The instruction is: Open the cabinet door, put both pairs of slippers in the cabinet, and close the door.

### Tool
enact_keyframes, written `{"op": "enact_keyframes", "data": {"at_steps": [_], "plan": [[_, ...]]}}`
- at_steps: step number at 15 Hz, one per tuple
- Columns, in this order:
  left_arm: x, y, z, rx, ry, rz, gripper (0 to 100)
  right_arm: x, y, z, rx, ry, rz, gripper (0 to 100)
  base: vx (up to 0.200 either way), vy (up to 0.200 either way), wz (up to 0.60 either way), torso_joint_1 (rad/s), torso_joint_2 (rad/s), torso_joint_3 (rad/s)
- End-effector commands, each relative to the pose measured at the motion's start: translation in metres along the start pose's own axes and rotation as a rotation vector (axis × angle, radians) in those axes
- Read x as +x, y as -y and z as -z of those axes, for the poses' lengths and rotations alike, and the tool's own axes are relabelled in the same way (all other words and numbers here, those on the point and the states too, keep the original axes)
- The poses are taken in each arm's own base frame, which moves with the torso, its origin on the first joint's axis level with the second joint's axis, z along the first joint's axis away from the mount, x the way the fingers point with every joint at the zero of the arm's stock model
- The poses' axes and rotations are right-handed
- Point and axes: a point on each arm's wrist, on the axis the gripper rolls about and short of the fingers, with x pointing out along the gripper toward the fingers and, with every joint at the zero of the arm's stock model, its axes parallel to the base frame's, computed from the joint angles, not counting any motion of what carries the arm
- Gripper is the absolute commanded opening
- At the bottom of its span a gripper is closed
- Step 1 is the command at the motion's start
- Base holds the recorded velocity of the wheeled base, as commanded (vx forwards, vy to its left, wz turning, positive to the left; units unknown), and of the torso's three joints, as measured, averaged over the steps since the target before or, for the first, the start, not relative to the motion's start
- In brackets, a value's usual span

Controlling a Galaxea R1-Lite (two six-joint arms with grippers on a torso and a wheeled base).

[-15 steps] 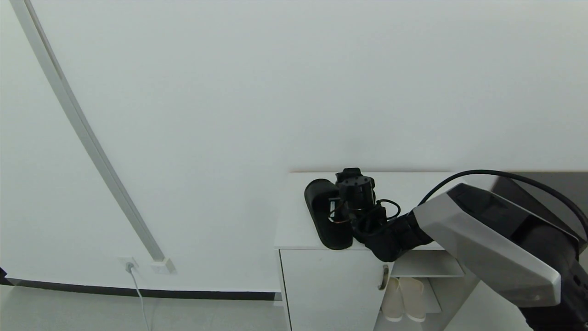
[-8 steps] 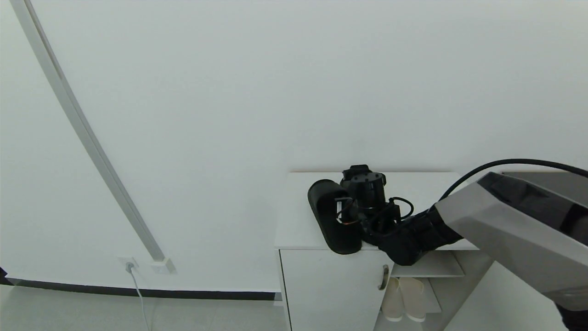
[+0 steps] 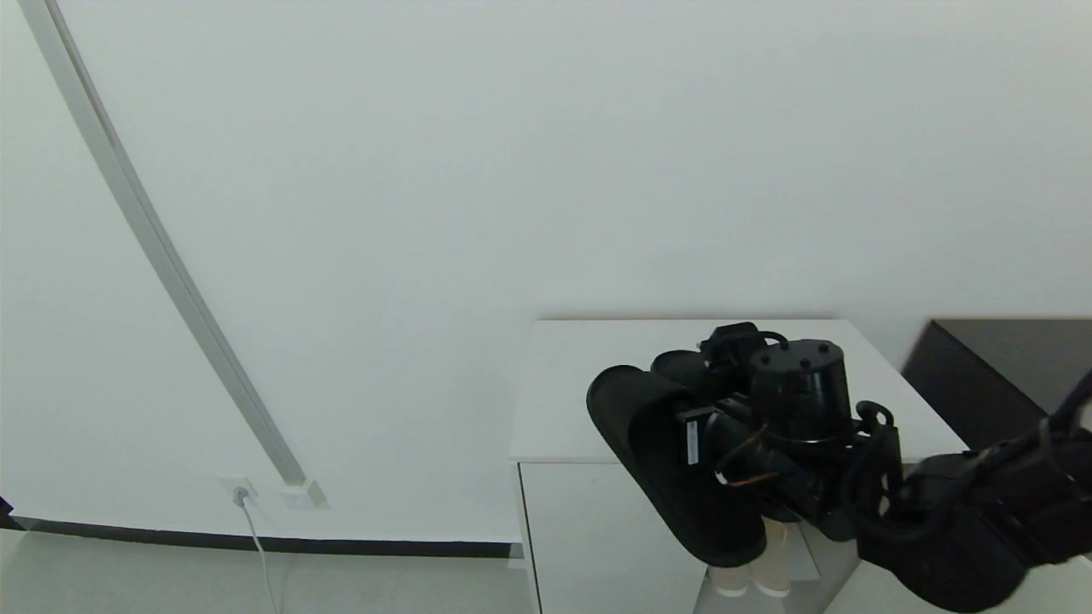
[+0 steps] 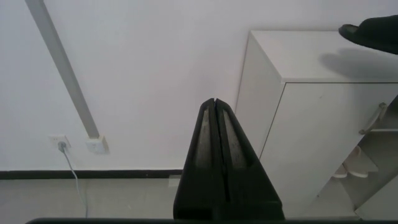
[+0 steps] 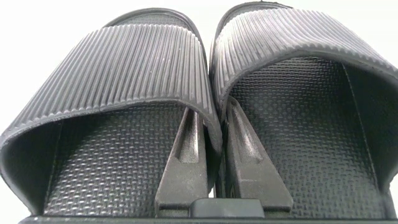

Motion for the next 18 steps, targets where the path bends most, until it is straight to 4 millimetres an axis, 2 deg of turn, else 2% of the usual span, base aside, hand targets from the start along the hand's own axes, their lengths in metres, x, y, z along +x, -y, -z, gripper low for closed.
{"op": "enact_keyframes", "data": {"at_steps": [1, 10, 18], "plan": [[0.0, 0.0, 0.0, 0.0, -0.001, -0.001, 0, -0.042, -0.006, -0.004, -0.006, 0.024, -0.072, 0, 0.0, 0.0, 0.0, 0.0, 0.0, 0.0], [0.0, 0.0, 0.0, -0.002, -0.001, -0.001, 0, -0.045, -0.017, 0.0, -0.018, 0.016, -0.106, 0, 0.0, 0.0, 0.0, 0.0, 0.0, 0.0], [0.0, 0.0, 0.0, -0.005, -0.001, 0.001, 0, -0.047, -0.019, 0.003, -0.028, 0.008, -0.111, 0, -0.2, 0.0, 0.0, 0.005, 0.0, 0.002]]}}
